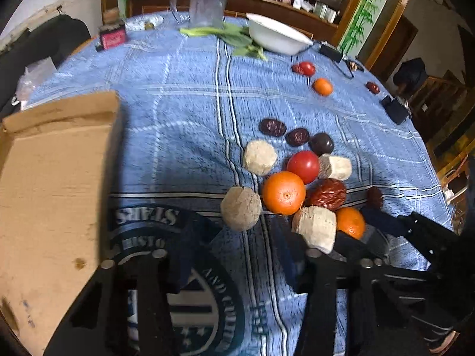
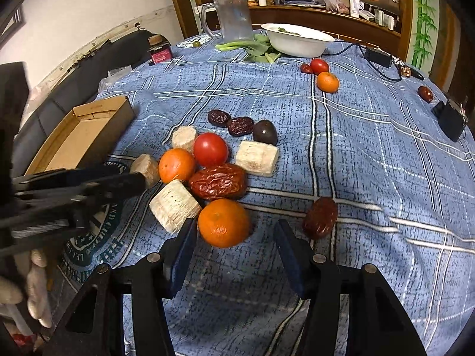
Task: Organize fruits
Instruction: 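Grasp a beige cylindrical cake with the left gripper while the right gripper grasps an orange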
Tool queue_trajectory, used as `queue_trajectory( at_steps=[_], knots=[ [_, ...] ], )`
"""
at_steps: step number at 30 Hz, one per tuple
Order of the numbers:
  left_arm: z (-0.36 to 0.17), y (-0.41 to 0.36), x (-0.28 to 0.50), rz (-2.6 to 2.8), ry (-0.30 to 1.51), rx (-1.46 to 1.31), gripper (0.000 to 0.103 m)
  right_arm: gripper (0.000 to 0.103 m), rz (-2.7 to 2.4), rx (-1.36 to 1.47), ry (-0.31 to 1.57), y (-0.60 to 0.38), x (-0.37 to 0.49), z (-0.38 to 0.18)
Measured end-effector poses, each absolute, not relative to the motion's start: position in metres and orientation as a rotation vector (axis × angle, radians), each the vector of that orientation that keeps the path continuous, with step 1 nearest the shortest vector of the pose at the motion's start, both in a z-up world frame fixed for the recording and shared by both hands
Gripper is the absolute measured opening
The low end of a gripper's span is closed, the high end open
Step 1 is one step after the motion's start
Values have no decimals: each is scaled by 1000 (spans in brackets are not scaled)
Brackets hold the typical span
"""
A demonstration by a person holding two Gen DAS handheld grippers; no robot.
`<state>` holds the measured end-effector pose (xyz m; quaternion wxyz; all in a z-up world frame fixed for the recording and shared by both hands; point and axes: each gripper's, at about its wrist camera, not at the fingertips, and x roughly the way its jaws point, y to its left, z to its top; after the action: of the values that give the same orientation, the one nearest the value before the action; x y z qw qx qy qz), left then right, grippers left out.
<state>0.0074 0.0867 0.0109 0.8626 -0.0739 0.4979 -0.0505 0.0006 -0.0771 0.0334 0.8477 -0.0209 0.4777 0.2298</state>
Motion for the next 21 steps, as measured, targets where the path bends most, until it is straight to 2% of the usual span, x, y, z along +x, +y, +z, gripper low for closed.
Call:
queue_trajectory(
  at_steps=[1, 2, 12, 13, 16, 21],
  knots=[
    [12, 86, 6, -107, 1027, -145, 34, 59, 487, -50, 1006, -78, 1, 33],
    [11, 87, 7, -109, 1034, -148, 31, 59, 491, -58, 1005, -77, 1, 33],
    [10, 89, 15, -103, 1013, -178, 31, 57, 499, -129, 988, -69, 0, 33],
    [10, 89, 15, -102, 1011, -176, 29, 55, 496, -133, 987, -69, 1, 33],
    [11, 91, 12, -106, 1009, -186, 26, 36, 500, -110, 984, -71, 1, 34],
    [22, 96, -3, -109, 975, -211, 26, 35, 497, -44, 992, -79, -3, 35]
  ],
)
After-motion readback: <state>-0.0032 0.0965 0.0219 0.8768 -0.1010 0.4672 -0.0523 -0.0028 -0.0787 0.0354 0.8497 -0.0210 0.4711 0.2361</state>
